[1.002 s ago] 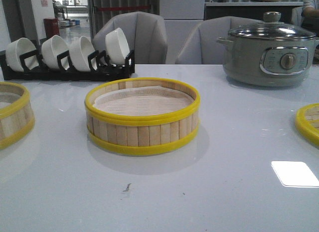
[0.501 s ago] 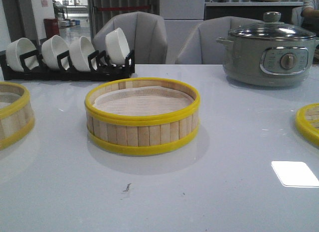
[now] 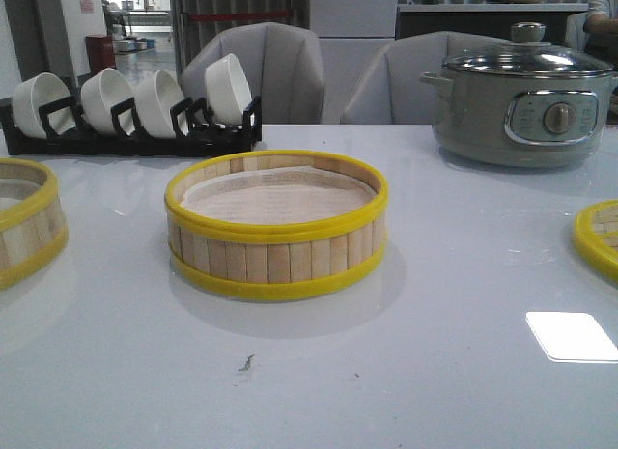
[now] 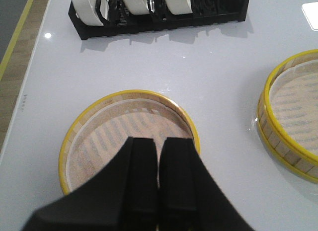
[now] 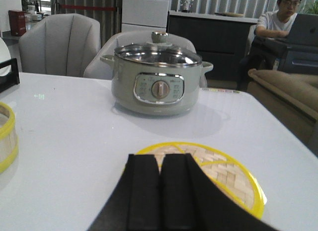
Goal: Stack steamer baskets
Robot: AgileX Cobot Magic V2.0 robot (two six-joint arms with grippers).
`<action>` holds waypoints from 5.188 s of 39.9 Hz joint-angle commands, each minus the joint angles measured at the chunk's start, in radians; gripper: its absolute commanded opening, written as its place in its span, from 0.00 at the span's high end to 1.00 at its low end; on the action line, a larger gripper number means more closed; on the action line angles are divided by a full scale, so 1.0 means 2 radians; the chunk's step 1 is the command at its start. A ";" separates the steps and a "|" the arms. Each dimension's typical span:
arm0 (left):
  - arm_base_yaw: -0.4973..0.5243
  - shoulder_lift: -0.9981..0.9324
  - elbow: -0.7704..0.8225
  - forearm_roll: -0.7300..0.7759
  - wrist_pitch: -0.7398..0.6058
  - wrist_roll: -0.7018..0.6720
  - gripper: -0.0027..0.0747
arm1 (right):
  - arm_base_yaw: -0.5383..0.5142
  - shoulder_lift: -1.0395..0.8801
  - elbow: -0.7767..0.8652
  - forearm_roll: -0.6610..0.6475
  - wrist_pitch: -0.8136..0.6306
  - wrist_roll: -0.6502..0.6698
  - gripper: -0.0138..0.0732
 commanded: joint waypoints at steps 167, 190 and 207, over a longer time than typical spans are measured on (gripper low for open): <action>-0.037 0.378 -0.162 -0.113 -0.041 0.047 0.86 | -0.001 0.453 -0.484 0.040 0.267 0.005 0.35; -0.257 0.395 -0.299 -0.096 -0.041 0.047 0.86 | -0.001 0.453 -0.484 0.040 0.264 0.005 0.35; -0.317 0.463 -0.340 -0.089 -0.040 0.047 0.86 | -0.001 0.453 -0.484 0.040 0.265 0.005 0.35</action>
